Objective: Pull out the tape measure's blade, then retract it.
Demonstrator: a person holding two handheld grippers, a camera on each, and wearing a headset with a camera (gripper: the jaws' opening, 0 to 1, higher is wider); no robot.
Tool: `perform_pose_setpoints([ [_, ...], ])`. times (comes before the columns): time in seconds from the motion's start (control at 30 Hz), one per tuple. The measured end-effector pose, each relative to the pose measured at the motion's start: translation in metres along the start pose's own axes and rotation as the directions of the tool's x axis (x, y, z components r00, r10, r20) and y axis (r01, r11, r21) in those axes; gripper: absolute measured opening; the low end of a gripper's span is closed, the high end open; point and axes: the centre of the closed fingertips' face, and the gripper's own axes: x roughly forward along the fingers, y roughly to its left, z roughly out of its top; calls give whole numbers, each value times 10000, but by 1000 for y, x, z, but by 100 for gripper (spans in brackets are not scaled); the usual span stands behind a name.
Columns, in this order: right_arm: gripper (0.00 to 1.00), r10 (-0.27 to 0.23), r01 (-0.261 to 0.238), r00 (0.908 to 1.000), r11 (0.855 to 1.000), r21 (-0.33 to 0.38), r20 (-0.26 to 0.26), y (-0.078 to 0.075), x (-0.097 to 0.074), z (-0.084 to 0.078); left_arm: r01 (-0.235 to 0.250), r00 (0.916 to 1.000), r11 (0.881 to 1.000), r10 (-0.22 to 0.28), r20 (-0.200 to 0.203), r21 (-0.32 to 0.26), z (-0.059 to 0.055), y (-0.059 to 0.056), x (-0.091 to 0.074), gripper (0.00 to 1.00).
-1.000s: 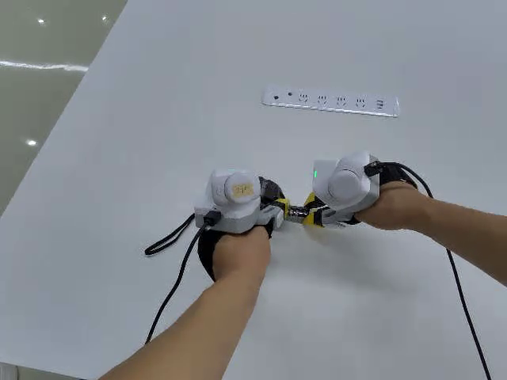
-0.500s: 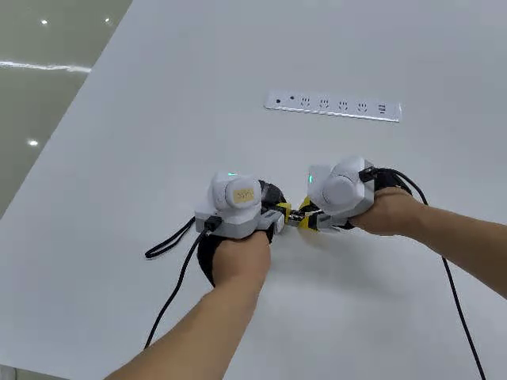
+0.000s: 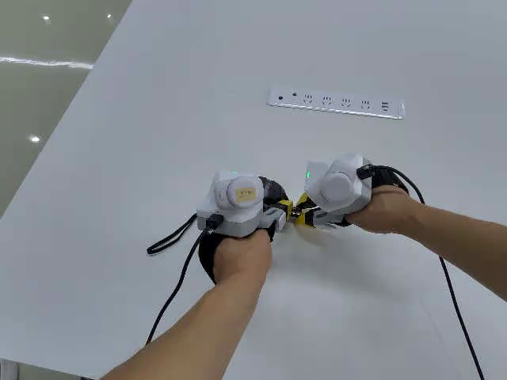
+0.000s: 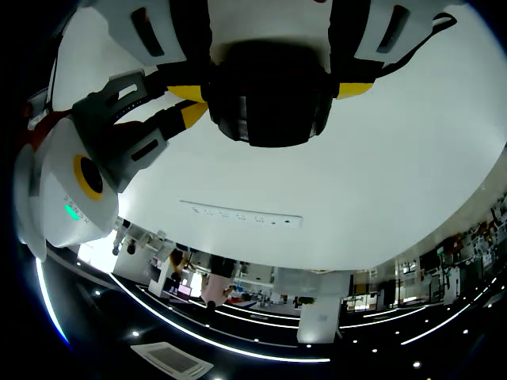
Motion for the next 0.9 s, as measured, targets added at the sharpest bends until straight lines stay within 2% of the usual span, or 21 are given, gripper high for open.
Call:
perform_pose_setpoints([
  [0.2,13,-32,31,10000,9999,165,66,0,0,3,-5,10000,10000,5,46,-1,0,0,-1,57],
  [0.53,13,-93,94,10000,9995,-292,33,1,2,6,-1,10000,10000,1,51,-29,-1,0,-1,57],
  [0.9,13,-131,131,9999,9992,-390,5,1,2,8,26,10000,10000,-25,46,-63,-1,0,-1,57],
])
